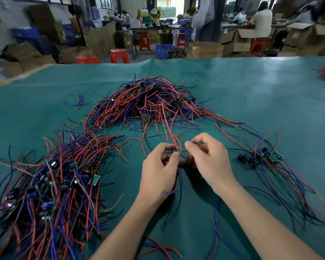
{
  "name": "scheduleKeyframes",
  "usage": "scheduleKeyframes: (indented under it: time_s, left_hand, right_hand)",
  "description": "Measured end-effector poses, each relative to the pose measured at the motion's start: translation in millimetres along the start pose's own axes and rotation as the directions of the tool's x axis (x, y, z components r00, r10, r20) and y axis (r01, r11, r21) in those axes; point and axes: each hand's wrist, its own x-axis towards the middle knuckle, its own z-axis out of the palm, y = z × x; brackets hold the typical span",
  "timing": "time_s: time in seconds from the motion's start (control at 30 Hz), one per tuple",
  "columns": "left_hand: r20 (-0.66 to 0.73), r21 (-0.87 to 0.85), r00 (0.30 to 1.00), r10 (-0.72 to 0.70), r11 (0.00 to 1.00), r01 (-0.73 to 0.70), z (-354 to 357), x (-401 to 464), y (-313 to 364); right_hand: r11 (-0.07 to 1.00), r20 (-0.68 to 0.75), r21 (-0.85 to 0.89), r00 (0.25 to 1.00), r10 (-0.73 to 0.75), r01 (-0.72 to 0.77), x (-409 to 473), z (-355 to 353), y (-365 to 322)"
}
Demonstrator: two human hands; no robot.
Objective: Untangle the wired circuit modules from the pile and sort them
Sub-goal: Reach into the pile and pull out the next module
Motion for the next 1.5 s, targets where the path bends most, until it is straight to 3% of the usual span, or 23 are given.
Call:
scheduleKeyframes:
  time_s: [0.17, 0.33, 0.6, 0.83, 0.93, 1.0, 1.13, 1.33, 1.5]
  left_hand:
    - [0.037, 0.069, 0.996, 0.079, 0.994, -0.081, 2, -1, 0]
    - [0.037, 0.156, 0.999, 0.028, 0.987, -0.034, 0, -2, 0]
    - [0.141, 0.094, 0.990, -0.028, 0.995, 0.014, -3, -2, 4]
    - [0.113, 0.203, 0.994, -0.004, 0.979, -0.019, -3, 0, 0]
    - [0.097, 0.213, 0.995, 0.004, 0.977, -0.025, -3, 0, 0]
    - [0.103, 0.223, 0.995, -0.001, 0.975, -0.022, -3, -1, 1]
    - [0.125, 0.218, 0.992, -0.003, 0.976, -0.024, -2, -2, 5]
    - [0.144, 0.283, 0.989, 0.028, 0.957, -0.068, -1, -5, 6]
    - [0.114, 0.318, 0.992, 0.062, 0.943, -0.096, 0, -5, 7]
  right_hand:
    - [0.998, 0.142, 0.055, 0.990, -0.007, -0.001, 1, 3, -2]
    - [0.956, 0.227, 0.268, 0.972, 0.056, -0.118, 9, -5, -1]
    - [0.888, 0.212, 0.408, 0.968, 0.136, -0.214, 16, -14, 2]
    - [0.892, 0.246, 0.404, 0.963, 0.108, -0.204, 17, -16, 6]
    - [0.929, 0.136, 0.345, 0.987, 0.091, -0.134, 16, -10, 11]
    - [0.979, 0.017, 0.200, 0.999, 0.047, -0.050, 17, -6, 15]
    - [0.999, -0.215, 0.049, 0.977, -0.009, 0.021, 27, -13, 23]
    - [0.998, -0.491, -0.040, 0.869, -0.062, 0.048, 36, -35, 32]
    - [0.997, -0.688, 0.075, 0.723, 0.062, -0.014, 44, -48, 38]
